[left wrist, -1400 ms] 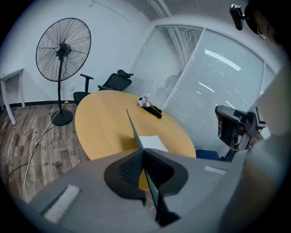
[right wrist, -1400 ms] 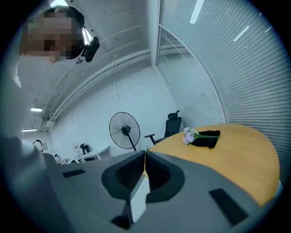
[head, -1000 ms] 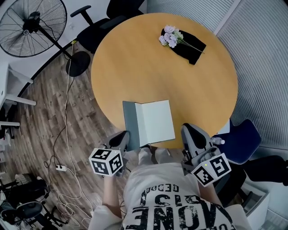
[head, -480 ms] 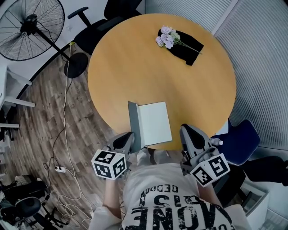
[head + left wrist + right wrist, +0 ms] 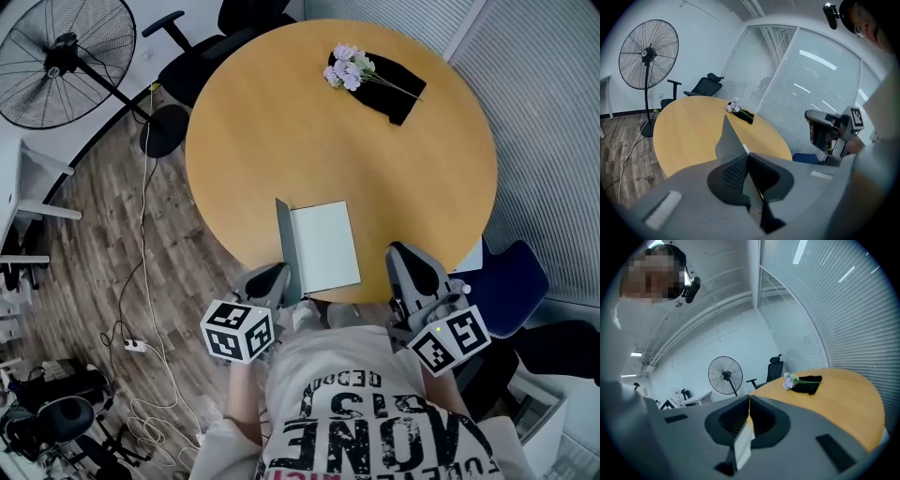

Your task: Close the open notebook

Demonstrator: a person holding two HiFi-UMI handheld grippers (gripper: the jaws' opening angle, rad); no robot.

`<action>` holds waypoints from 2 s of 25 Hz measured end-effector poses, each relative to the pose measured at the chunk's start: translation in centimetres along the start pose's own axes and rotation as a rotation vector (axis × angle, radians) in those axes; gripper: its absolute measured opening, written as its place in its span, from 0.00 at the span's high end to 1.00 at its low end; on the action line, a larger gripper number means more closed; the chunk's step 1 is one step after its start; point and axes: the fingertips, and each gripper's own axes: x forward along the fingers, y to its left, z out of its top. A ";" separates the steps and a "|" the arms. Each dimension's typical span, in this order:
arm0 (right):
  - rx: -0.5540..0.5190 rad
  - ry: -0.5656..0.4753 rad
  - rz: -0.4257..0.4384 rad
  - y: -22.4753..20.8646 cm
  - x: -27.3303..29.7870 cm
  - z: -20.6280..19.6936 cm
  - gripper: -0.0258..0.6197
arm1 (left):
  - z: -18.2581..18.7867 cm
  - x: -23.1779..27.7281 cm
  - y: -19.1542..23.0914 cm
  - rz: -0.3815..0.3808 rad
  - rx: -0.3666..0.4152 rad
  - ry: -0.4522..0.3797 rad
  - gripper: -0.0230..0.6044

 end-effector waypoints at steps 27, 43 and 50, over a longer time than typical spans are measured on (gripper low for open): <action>0.002 -0.025 0.014 -3.8 -3.5 0.5 0.94 | -0.5 2.6 -3.1 0.046 -0.017 -0.043 0.94; 0.004 -0.023 0.005 -4.3 -4.0 0.4 0.94 | -0.8 3.4 -3.9 0.033 -0.010 -0.028 0.94; 0.002 -0.029 0.003 -4.3 -4.3 0.6 0.94 | -0.8 3.6 -4.1 0.028 -0.012 -0.032 0.94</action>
